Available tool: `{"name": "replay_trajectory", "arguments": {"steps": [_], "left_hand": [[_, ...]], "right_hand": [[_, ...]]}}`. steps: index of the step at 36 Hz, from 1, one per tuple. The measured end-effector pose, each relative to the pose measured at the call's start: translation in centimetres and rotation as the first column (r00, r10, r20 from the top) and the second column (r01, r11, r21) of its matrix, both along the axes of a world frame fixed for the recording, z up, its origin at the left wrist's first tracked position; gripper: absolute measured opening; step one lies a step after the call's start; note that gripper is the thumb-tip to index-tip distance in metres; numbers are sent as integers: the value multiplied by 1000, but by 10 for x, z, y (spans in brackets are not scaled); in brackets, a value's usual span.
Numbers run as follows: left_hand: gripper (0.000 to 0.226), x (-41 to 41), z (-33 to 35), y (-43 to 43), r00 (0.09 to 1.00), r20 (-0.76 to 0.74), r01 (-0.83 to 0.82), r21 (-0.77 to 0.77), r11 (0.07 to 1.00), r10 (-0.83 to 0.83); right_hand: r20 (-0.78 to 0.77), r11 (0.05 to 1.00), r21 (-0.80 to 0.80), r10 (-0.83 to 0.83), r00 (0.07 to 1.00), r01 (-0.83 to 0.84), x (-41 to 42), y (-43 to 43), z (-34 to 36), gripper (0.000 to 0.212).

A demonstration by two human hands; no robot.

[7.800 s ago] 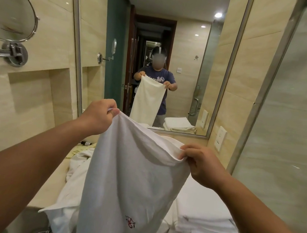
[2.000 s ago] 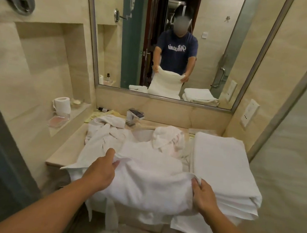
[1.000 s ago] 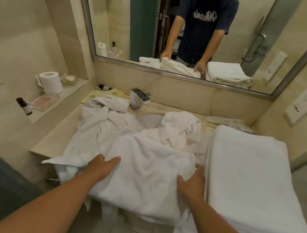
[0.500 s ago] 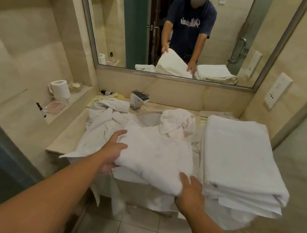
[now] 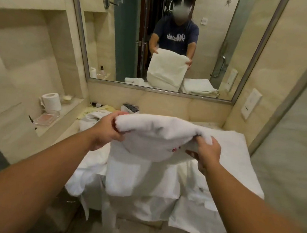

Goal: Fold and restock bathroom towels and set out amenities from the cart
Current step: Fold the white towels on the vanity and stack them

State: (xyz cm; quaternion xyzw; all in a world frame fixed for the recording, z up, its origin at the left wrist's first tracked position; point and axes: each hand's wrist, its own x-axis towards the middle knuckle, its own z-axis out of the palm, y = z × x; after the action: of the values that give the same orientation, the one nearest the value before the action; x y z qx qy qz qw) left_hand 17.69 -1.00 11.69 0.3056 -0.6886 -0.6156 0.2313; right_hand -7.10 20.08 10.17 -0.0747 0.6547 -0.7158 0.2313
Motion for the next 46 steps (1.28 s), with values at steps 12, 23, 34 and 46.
{"name": "replay_trajectory", "arguments": {"steps": [12,23,34,46], "left_hand": [[52,-63,57,-66,892,-21,-434,-321,841,452],[46,-108,114,-115,836,-201,-548,-258,796,510],[41,-63,77,-75,855,-51,-509,-276,816,516],[44,52,-34,26,904,342,-137,-335,932,255]], "right_hand": [[-86,982,-184,-51,995,34,-49,-77,75,28],[-380,985,-170,-91,920,27,-97,-144,129,13],[-359,1000,17,-2,933,8,-70,-114,79,21],[-216,936,343,165,962,-83,30,22,-23,11]]}}
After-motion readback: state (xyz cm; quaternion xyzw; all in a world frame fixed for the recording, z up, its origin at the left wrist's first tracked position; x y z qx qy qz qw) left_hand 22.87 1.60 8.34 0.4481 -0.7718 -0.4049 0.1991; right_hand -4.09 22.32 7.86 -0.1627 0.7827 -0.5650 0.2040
